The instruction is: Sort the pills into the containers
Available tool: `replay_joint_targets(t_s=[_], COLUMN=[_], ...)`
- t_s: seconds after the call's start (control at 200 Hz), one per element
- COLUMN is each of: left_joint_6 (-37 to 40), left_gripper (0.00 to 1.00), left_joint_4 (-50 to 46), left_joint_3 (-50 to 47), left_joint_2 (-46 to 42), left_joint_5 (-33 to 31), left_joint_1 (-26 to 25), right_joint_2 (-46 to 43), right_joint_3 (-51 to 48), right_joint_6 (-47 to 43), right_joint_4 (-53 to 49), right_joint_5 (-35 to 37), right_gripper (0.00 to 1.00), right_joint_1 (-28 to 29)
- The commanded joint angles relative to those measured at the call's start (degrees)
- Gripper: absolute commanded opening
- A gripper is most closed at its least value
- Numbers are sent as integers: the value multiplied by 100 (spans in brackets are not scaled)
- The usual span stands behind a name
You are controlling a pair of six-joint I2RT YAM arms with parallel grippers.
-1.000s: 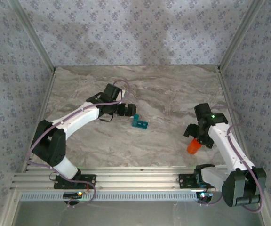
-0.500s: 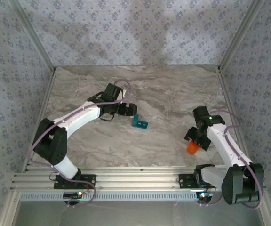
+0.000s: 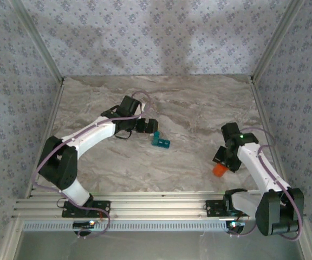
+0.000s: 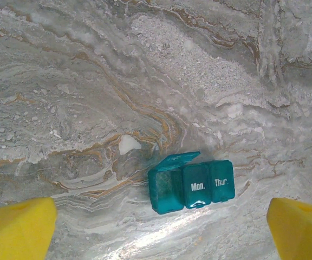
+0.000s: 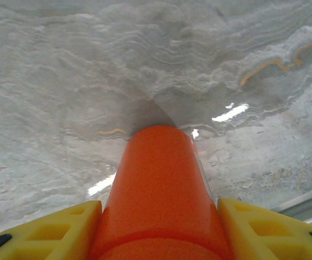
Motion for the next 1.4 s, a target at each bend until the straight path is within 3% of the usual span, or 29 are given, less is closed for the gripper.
replay_joint_targets(t_s=[0.0,0.37,0.685,0.92,1.049,1.169,1.394], left_joint_6=[17,213,621,495,862,1439,2142], left_gripper=[99,99,99,99,99,98,97], left_joint_4=[-80,-257,1208,1325,1586,1887,3400], left_joint_3=[203,290,-593,-744,-911,-1036,-1797], left_joint_2=[0,-108,-760,-1059,-1112,-1082,-1415], left_joint_5=[40,-527,-1602,-863,-873,-412,194], left_joint_1=[65,196,306,670,682,689,660], right_joint_2=[83,1725,3574,4577,4982,5208,5837], right_joint_3=[511,2531,4936,6350,7050,7517,8678], right_joint_6=[35,-631,-1504,-1792,-2129,-2380,-2689], right_joint_4=[84,402,69,-229,-361,-534,-1400], right_joint_5=[-106,-400,-1105,-1799,-2522,-3167,-3783], right_gripper=[38,39,39,39,39,39,40], right_joint_1=[127,660,847,950,980,1026,1131])
